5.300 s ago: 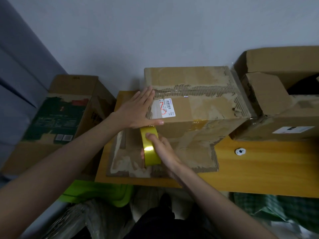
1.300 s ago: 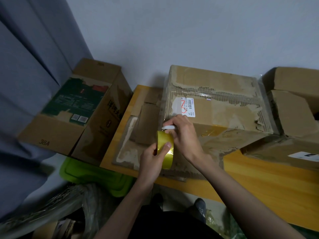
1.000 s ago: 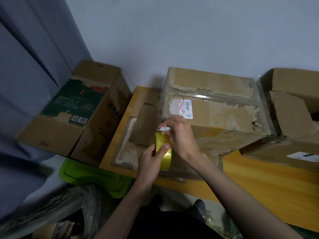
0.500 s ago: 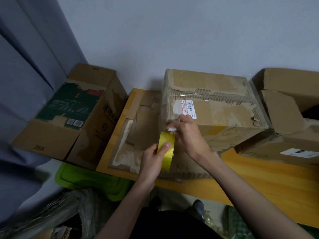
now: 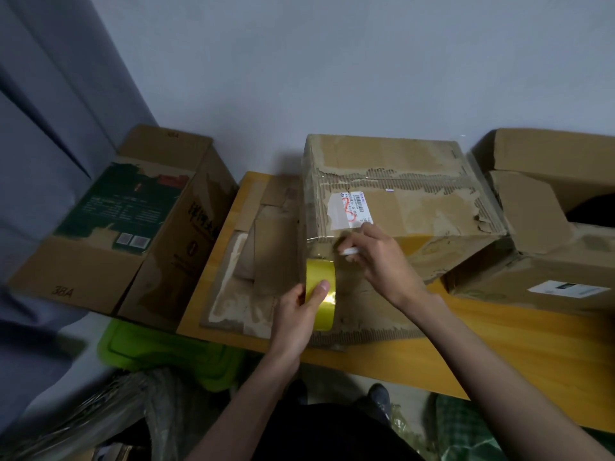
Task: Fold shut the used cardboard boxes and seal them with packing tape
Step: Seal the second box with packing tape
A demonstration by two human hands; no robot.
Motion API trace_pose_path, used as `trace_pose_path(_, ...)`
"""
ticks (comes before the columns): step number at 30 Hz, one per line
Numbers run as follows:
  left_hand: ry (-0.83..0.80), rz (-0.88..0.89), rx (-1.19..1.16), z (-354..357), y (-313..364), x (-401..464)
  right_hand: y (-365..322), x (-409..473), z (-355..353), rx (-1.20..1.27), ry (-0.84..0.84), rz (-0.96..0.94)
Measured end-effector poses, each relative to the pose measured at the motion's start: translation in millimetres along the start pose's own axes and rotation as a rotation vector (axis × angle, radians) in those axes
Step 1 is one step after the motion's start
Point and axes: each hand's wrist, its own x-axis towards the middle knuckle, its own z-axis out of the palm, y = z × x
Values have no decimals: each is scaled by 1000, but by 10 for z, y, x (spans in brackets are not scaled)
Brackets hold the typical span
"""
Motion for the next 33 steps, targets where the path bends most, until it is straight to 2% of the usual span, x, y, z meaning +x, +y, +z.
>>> trace_pose_path(4, -6, -3, -3, 4, 2, -19, 283, -244, -92, -34, 53, 79)
trace_pose_path(6, -4, -5, -6, 16, 2, -22, 473, -491, -43, -2, 64, 187)
trace_pose_path(8, -3, -6, -16, 38, 8, -30, 744, -804, 91, 41, 56, 373)
trace_pose_path(14, 8, 0, -39, 93, 11, -68, 1596, -1730, 442, 195, 71, 1105)
trace_pose_path(17, 28, 6, -42, 118, 16, -90, 1881, -2033, 604, 197, 62, 1291)
trace_pose_path(23, 35, 22, -55, 171, 36, -114, 2107, -2212, 769, 158, 44, 1334)
trace_pose_path(28, 33, 29, -31, 156, 29, -110, 2126, -2134, 786, -60, -118, 1276)
trace_pose_path(30, 33, 27, -31, 149, 30, -109, 1939, -1890, 754, -77, -5, 1171)
trace_pose_path(33, 33, 21, -32, 149, 22, -105, 1287, -1236, 597, 242, 199, 879)
